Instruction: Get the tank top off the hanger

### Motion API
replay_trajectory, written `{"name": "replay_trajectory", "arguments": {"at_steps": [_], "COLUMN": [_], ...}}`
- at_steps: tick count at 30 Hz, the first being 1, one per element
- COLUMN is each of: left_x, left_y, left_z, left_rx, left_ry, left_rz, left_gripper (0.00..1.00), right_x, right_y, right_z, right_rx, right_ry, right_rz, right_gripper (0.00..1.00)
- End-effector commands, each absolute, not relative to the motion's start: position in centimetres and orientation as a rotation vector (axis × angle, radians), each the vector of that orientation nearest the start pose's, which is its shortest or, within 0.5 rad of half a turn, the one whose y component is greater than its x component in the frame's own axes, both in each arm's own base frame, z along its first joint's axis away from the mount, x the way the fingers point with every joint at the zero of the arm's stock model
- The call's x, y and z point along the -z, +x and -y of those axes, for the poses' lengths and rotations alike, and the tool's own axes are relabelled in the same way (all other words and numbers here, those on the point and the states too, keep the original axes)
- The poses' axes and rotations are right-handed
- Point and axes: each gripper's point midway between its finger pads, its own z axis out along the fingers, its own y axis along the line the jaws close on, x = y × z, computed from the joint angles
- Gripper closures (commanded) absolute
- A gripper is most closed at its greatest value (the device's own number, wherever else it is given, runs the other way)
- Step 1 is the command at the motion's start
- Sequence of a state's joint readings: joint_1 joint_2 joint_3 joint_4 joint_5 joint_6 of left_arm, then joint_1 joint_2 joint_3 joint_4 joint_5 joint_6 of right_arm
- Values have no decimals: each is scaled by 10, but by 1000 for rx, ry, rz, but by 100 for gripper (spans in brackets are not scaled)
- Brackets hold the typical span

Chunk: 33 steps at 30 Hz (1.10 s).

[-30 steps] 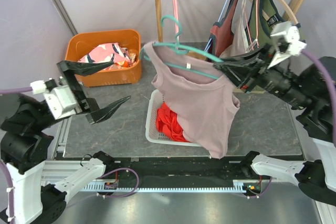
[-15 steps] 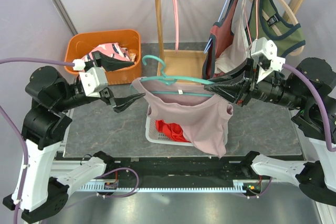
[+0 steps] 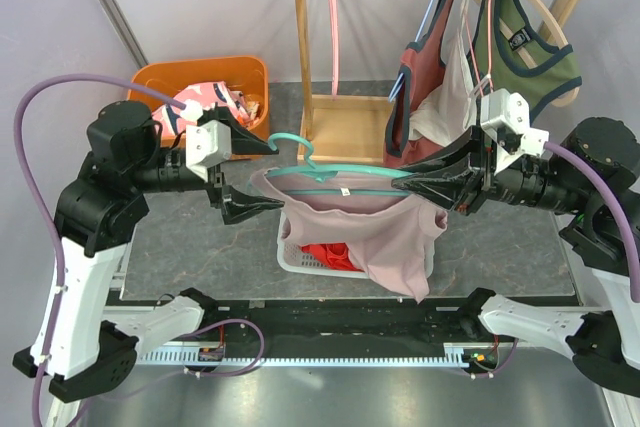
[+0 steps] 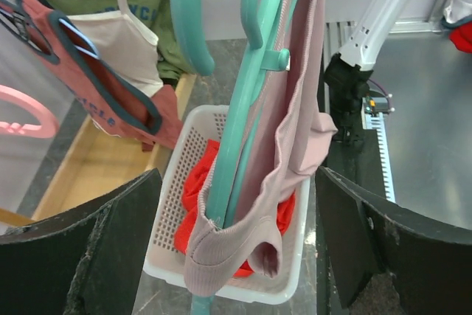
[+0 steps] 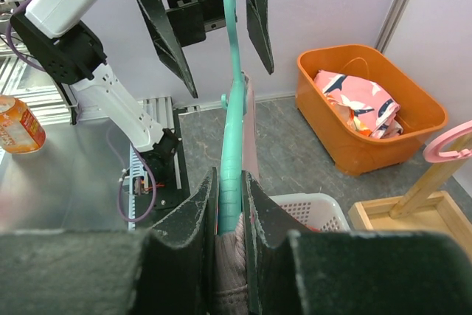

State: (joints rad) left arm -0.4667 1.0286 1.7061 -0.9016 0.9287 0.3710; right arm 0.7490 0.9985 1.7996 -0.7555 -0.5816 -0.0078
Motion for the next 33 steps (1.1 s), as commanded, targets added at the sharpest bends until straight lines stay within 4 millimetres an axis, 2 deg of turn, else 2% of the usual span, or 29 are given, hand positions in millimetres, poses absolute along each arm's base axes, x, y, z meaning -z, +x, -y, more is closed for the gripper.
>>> {"name": "replay_trajectory", "arguments": {"at_steps": [1, 2, 3, 4, 6, 8, 11, 12, 15, 17, 21, 22, 24, 25, 26, 28, 29, 31, 33], "left_x": [-459, -459, -459, -460, -461, -461, -462, -465, -468, -473, -477, -478, -479, -479, -483, -487, -490, -490, -489], "left_y": [119, 120, 120, 119, 118, 118, 119, 119, 120, 125, 139, 142, 148, 159, 164, 182, 186, 192, 190], "left_z": [213, 214, 214, 214, 215, 216, 216, 216, 214, 213, 213, 213, 214, 212, 211, 206, 203, 201, 201], "left_rx": [935, 940, 945, 952, 964, 972, 970, 962, 938, 907, 863, 852, 851, 819, 804, 741, 722, 686, 690], "left_ry": [1342, 1344, 1346, 1347, 1348, 1348, 1348, 1347, 1338, 1313, 1244, 1232, 1193, 1141, 1111, 1029, 1003, 992, 999], "left_rz": [-1236, -1236, -1237, -1235, -1234, -1236, -1232, -1225, -1220, -1218, -1237, -1240, -1258, -1299, -1308, -1352, -1360, -1364, -1360], "left_gripper": [15, 20, 34, 44, 58, 59, 67, 79, 98, 98, 98, 98, 98, 98, 98, 98, 98, 98, 98], "right_x": [-549, -549, -547, -547, -543, -550, -552, -549, -547, -552, -547, -548, -543, -543, -542, -541, -540, -542, -538], "right_y": [90, 91, 93, 94, 96, 95, 102, 106, 121, 138, 166, 166, 175, 177, 183, 187, 193, 197, 203], "right_z": [-223, -224, -225, -226, -227, -227, -231, -232, -231, -221, -204, -198, -193, -189, -185, -180, -175, -169, -161], "right_rx": [-1028, -1028, -1028, -1027, -1028, -1045, -1048, -1041, -993, -915, -781, -766, -729, -716, -691, -671, -646, -636, -604], "right_ry": [-1028, -1026, -1024, -1020, -1011, -985, -953, -947, -889, -784, -640, -617, -566, -548, -516, -480, -437, -393, -337], "right_rz": [-1105, -1105, -1114, -1112, -1115, -1088, -1077, -1087, -1112, -1131, -1156, -1149, -1167, -1173, -1186, -1207, -1228, -1246, -1279], "right_gripper": [100, 100, 100, 100, 100, 100, 100, 100, 100, 100, 99, 93, 87, 79, 61, 44, 27, 25, 16]}}
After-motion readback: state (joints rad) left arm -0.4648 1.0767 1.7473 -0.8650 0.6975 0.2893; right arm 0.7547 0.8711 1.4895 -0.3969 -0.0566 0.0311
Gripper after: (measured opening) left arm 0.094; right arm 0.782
